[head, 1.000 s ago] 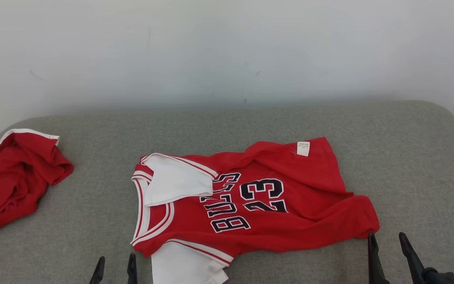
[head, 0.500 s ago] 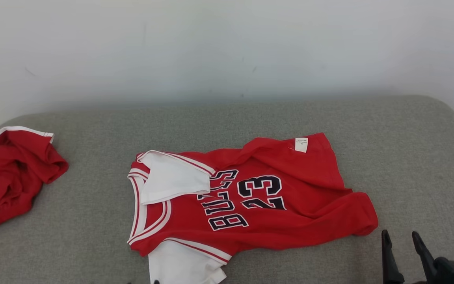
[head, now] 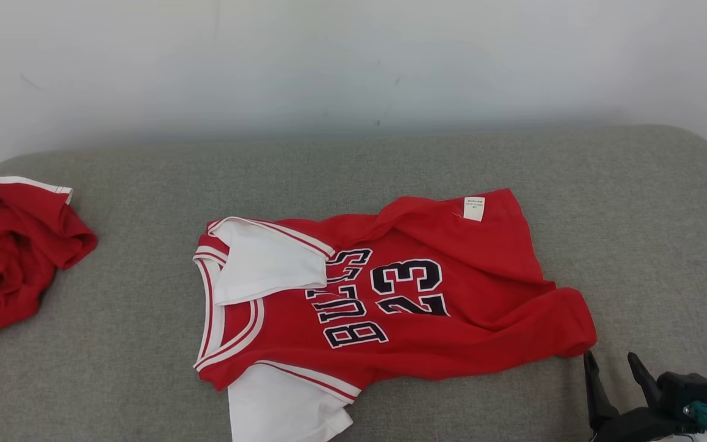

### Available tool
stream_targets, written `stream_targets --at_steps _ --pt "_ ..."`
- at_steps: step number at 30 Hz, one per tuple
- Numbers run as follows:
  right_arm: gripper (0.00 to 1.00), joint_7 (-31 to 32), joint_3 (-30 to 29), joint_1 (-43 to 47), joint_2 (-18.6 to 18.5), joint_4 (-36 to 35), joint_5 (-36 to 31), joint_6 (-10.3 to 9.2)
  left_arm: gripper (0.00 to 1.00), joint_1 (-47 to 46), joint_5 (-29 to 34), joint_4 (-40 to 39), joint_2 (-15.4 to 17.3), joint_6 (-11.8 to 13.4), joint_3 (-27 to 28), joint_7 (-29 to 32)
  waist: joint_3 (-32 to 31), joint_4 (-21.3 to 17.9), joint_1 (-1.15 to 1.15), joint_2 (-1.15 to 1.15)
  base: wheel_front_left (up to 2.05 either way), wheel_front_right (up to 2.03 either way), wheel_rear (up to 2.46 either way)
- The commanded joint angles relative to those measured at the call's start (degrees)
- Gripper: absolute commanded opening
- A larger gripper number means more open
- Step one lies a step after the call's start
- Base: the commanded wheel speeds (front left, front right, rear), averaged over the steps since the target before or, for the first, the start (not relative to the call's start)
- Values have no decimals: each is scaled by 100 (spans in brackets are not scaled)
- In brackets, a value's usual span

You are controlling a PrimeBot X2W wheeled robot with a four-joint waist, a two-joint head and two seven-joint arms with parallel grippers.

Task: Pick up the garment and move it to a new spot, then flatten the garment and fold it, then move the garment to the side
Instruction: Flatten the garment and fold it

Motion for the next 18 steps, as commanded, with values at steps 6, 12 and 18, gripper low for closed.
stream_targets --at_steps 6,12,18 --pt "100 -123 334 -531 -174 646 170 3 100 -161 -171 291 6 -88 -110 -21 127 55 -1 0 0 0 0" --pt "100 -178 592 -942 -312 1207 315 3 100 -352 -305 476 6 -134 -266 -10 200 130 -1 0 0 0 0" --pt "79 -123 957 -1347 -436 1795 599 3 100 -547 -592 840 -7 -277 -667 15 266 189 -1 0 0 0 0"
